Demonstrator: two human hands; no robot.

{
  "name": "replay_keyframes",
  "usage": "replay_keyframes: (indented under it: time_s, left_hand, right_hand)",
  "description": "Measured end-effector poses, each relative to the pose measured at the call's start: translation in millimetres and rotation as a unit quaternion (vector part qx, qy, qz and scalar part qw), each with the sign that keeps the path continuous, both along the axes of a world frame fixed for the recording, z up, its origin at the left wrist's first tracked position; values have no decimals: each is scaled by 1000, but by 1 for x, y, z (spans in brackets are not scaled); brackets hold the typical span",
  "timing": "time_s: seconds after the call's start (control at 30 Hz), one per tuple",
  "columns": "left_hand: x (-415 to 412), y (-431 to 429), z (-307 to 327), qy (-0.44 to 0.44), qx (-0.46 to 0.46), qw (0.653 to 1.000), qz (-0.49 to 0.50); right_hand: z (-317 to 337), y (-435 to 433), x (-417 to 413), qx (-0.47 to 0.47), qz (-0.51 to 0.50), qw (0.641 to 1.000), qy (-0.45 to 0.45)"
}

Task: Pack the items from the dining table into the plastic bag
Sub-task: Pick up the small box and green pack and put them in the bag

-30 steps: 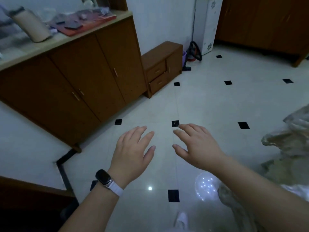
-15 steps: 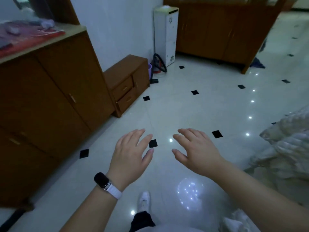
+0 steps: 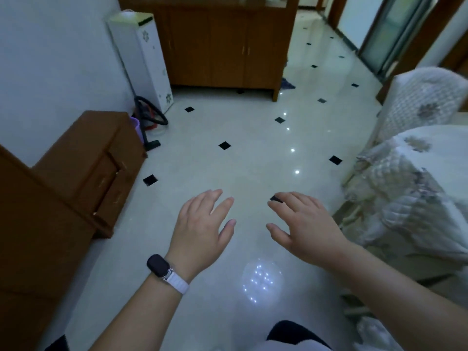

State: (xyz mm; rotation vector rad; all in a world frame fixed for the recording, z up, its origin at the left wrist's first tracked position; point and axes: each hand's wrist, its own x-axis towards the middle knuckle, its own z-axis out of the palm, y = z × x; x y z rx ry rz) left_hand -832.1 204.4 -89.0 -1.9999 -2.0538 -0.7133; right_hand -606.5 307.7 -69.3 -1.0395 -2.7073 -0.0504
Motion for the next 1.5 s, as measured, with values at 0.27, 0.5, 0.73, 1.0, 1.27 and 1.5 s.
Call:
replay_keyframes:
  time_s: [0.27,0.5,0.73,1.0,1.27,1.5]
  left_hand:
    - [-3,151,-11,16,-33,995,-88]
    - [17,307,10,54,-45,987,-143]
    - [66,444,28,57,-17,973,-224]
    - [96,576,14,49,-19,946,-319]
    - [107,749,6,34,-10,911,-411]
    - [134,879,16,9,33,863,-504]
  right_hand:
    - [-28,117,5,-10,-84,996,19]
    - [-24,245,23,-27,-145,987,60]
    - [1,353,75,-18,-221,975,36]
    - [-6,435,107,-12,-316,949,21]
    - [-2,560,104,-18,-415,909,-19]
    - [24,643,103,-2,-493,870,-23]
